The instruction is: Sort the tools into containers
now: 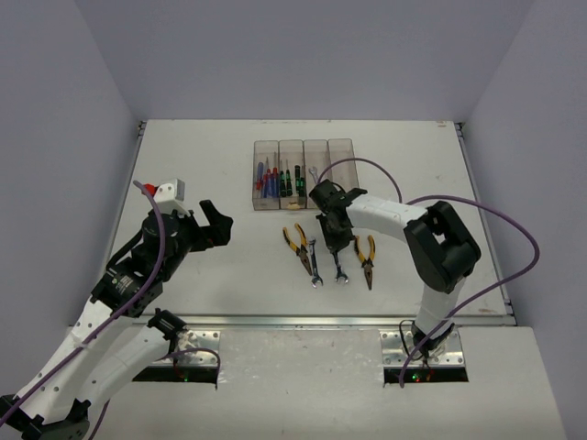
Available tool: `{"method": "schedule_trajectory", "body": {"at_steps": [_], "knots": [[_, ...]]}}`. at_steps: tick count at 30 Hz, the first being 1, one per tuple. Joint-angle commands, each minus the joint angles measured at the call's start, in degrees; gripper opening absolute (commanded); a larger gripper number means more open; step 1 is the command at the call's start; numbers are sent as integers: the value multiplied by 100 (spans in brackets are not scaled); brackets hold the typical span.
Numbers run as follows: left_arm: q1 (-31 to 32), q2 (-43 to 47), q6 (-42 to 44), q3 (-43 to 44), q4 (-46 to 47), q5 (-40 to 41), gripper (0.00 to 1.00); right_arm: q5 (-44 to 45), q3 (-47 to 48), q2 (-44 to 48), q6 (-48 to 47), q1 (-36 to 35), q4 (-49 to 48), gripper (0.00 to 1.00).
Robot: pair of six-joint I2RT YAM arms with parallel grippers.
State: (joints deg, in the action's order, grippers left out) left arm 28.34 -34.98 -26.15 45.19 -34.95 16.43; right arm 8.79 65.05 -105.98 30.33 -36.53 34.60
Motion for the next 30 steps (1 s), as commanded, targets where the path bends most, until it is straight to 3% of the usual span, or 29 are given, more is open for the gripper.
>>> {"method": "schedule_trajectory", "body": {"at_steps": [1,10,14,23,30], "knots": [[-39,44,49,-1,257,-8,100,81,204,497,-23,-34,129,0],[-39,53,40,-1,259,10,100,133,895,767,-191,13,354,0],[-39,57,40,3,252,23,100,-1,2106,224,-383,279,655,0],[-39,43,41,-19,277,-52,100,-202,5809,-2155,-761,1010,1649,0],[-39,62,49,-38,289,-106,100,-142,5977,-2638,-1357,1154,311,0]]}}
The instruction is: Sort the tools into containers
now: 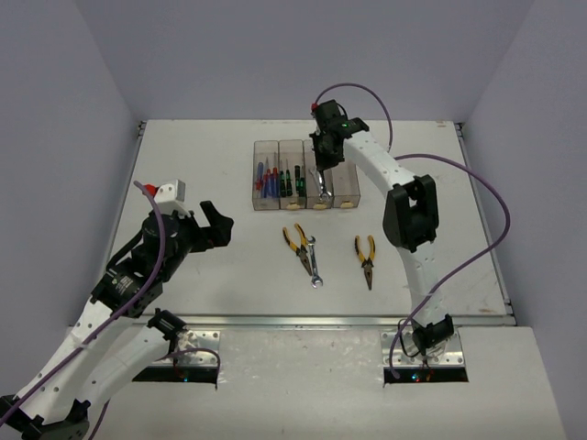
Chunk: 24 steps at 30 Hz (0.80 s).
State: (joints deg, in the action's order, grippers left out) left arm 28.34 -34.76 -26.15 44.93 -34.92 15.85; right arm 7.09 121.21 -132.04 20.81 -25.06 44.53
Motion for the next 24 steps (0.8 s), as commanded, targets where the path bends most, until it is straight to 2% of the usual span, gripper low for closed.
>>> {"method": "schedule_trajectory", "body": {"at_steps": [1,5,8,12,14,17,20,24], "knots": [[-39,40,49,-17,290,-54,100,15,487,-71,-429,35,-680,0],[-39,23,57,-10,292,-55,100,-83,574,-372,-532,123,-657,3],[-39,-6,58,-1,301,-65,100,-244,119,-259,-471,132,-781,10],[-39,-57,66,-1,301,-65,100,-159,144,-242,-367,126,-636,36],[-39,-66,66,6,292,-54,100,-257,193,-119,-238,92,-468,38],[-39,-77,64,5,292,-33,100,-260,-428,522,-122,-95,-493,41],[-39,-76,58,7,282,0,100,99,-1349,1267,-75,-525,-537,50],[-48,-125,32,15,251,73,100,819,-2946,2169,575,-1150,-662,59]]}}
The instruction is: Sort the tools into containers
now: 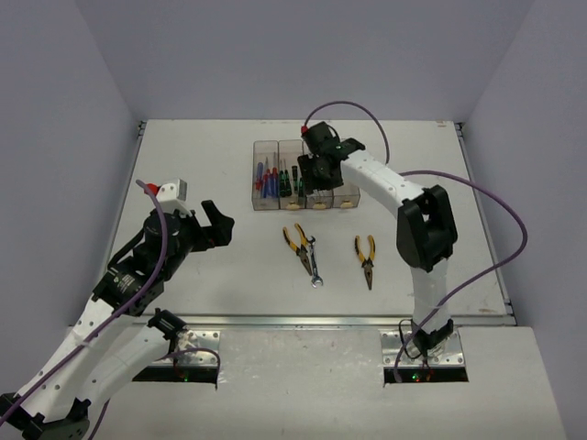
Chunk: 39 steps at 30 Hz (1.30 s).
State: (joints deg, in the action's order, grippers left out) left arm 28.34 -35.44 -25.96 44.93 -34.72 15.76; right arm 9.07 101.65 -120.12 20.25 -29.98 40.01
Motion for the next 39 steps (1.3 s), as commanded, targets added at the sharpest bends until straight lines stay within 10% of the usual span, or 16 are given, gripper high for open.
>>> {"method": "schedule_trajectory", "body": {"at_steps": [1,13,39], "knots": [[-40,-53,-3,16,215,121,100,734,-1641,1145,751,-786,-474,61],[-39,-57,-32,18,211,94,100,484,-3398,1187,1543,-1485,-1235,42],[-48,105,-6,16,229,32,100,387,-3770,578,1688,-1582,-579,21]]}}
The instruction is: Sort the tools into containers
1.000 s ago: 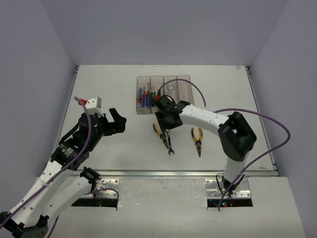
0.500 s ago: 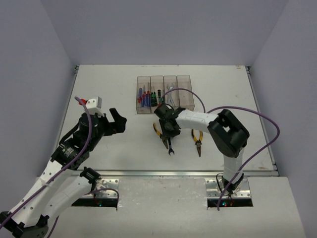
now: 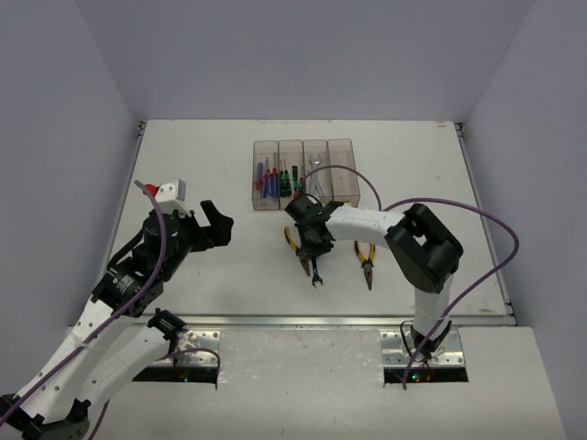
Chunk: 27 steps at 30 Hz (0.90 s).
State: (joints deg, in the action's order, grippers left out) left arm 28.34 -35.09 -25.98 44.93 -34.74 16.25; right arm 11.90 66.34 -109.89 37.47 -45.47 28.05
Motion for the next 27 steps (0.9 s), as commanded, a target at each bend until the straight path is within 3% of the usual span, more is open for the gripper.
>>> {"method": "schedule_trajectory", "body": {"at_steps": [1,8,17,27], "knots": [[-40,73,-12,8,239,-9,100,78,-203,-510,-46,-24,639,17],[-39,127,-1,-5,249,-37,100,-207,-335,-445,-113,105,633,0],[-31,195,-4,-10,249,-16,100,96,-579,982,-170,297,614,0],[-39,152,-4,-10,248,1,100,128,-344,1558,-511,634,588,0]]}}
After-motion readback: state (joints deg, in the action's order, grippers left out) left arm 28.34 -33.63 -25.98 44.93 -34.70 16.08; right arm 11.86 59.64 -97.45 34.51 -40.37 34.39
